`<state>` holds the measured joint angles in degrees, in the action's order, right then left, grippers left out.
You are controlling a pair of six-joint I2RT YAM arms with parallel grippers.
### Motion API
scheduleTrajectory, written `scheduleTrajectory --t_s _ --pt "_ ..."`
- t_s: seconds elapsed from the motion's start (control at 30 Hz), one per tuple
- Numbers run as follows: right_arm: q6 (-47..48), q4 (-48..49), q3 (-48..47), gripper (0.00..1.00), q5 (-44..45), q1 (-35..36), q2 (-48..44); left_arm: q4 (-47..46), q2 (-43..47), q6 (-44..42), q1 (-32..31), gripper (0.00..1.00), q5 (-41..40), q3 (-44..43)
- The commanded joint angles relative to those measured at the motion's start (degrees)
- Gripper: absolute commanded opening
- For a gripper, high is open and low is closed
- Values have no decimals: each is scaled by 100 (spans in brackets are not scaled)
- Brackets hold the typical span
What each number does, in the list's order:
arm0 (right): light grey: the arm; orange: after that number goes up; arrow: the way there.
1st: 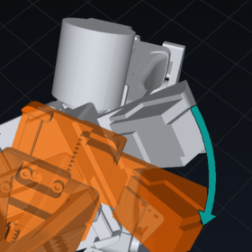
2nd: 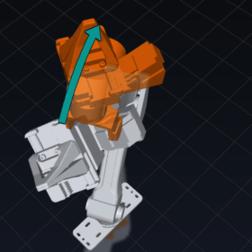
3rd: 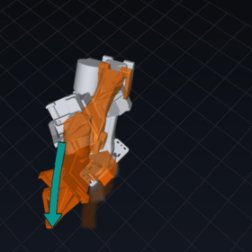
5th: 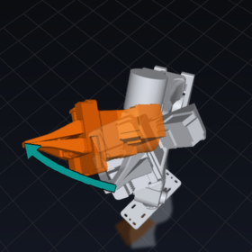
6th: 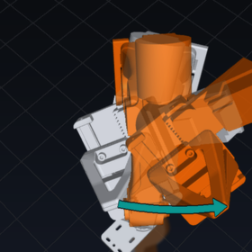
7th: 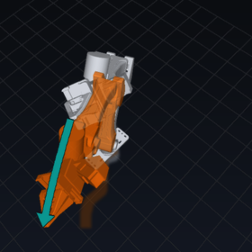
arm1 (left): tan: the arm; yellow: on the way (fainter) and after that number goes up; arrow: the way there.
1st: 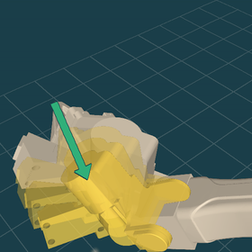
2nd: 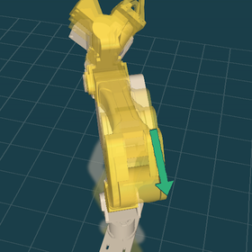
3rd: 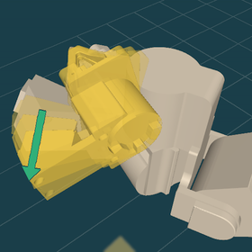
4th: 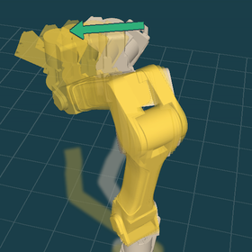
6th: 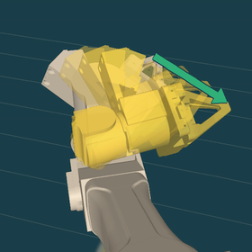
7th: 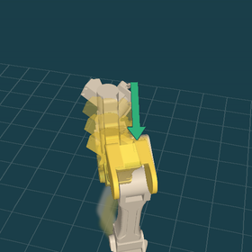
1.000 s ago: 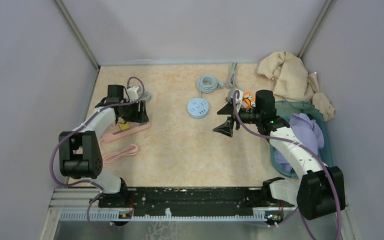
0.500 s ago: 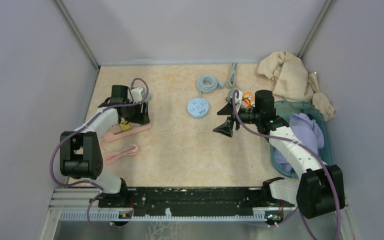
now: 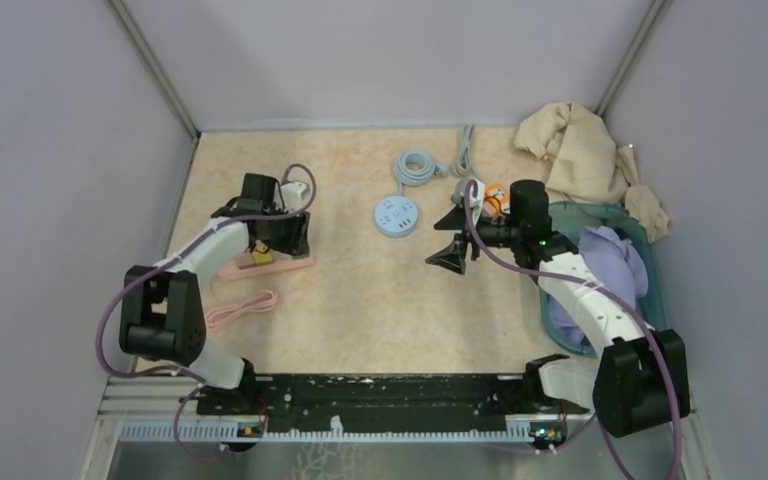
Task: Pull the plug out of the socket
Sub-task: Move the socket to the center of the board.
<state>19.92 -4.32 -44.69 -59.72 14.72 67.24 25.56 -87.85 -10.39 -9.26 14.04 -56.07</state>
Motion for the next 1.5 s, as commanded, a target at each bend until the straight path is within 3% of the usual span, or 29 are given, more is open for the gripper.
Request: scheduleTrajectory --t_s 0.0,0.2,0.37,0.6,0.8,1.03,1.27,1.47 --pt "164 56 -277 85 -171 -24 19 149 250 95 -711 34 268 102" --pt "226 -12 -294 85 -119 -21 3 -361 578 751 -1673 30 423 403" --pt "351 -136 -360 84 113 -22 -42 -1308 953 1758 -2539 29 281 850" --pt "253 -106 -435 83 754 -308 -194 -2526 749 2994 -3947 27 -799 948" --pt "60 167 -369 82 1527 -832 -415 -3029 -193 3460 -4976 26 -1943 253" --pt "-284 589 -165 83 1926 -1395 -698 -3083 -1666 3901 -5465 24 -2766 -920" --pt "-356 655 -136 83 1978 -1483 -669 -2994 -2445 4117 -5718 27 -3427 -1743" --pt "-365 656 -128 83 1894 -1517 -634 -2676 -2608 4404 -5845 50 -3665 -1996"
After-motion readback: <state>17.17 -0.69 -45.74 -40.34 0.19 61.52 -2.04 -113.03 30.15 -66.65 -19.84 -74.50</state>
